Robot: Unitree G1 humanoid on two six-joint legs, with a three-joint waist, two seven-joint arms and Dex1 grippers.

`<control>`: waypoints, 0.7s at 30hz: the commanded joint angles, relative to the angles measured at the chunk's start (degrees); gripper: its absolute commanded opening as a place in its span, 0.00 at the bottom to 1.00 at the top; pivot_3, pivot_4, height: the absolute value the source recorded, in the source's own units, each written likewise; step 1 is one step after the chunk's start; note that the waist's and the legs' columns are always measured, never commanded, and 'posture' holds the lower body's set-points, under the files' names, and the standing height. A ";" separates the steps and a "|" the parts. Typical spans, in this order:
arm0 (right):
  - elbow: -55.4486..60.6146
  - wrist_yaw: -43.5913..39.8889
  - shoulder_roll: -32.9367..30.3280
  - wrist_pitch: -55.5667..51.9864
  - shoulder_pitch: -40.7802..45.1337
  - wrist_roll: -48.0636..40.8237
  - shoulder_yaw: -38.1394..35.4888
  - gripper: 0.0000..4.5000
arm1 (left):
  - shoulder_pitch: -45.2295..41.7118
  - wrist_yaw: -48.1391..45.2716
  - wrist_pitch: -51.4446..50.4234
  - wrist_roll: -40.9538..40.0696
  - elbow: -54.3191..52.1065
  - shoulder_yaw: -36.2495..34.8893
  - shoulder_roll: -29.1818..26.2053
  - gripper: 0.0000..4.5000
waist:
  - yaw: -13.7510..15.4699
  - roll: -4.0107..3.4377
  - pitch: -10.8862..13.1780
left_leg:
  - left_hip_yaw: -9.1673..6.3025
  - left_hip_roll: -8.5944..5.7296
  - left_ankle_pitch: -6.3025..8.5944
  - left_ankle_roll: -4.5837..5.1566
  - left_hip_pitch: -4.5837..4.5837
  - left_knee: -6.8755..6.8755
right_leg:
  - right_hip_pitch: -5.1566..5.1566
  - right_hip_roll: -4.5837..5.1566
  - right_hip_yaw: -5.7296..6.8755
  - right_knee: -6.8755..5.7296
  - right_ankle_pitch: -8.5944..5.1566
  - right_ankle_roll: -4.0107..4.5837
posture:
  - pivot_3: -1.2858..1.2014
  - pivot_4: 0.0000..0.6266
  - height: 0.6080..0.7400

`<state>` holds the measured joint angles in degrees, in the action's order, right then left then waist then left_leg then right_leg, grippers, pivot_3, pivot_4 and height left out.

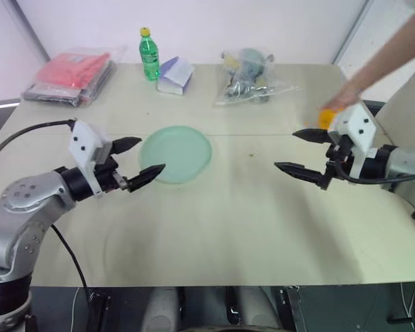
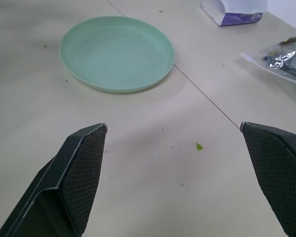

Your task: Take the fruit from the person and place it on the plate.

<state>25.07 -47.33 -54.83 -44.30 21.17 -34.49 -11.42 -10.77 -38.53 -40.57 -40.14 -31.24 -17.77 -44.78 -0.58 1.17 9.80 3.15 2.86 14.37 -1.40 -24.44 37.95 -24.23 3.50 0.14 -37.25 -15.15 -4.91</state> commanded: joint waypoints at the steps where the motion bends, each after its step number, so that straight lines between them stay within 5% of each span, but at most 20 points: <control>1: -0.36 -0.52 0.04 1.49 1.66 0.31 -0.13 0.99 | 1.86 -1.35 0.87 -0.61 -1.99 -3.50 -1.83 1.00 | -0.02 0.00 0.00 | 0.00 0.00 0.00 0.00 0.00 0.00 | 0.00 0.00 0.00 0.00 0.00 0.00 | 0.52 0.24 0.93; 21: -2.28 -2.37 0.08 3.32 2.11 1.98 1.78 0.99 | 1.95 0.74 0.56 -0.82 -1.72 -4.71 -1.74 1.00 | 0.01 0.00 0.00 | 0.01 0.00 0.00 0.00 0.00 0.01 | 0.01 0.01 0.01 -0.02 0.00 0.00 | 0.52 0.24 0.93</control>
<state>22.36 -49.47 -54.79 -42.06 21.79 -32.62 -9.17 -8.68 -38.28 -40.60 -40.66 -31.36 -21.42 -46.23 -0.57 1.17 9.80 3.16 2.86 14.37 -1.40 -24.43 37.96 -24.22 3.51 0.15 -37.27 -15.16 -4.90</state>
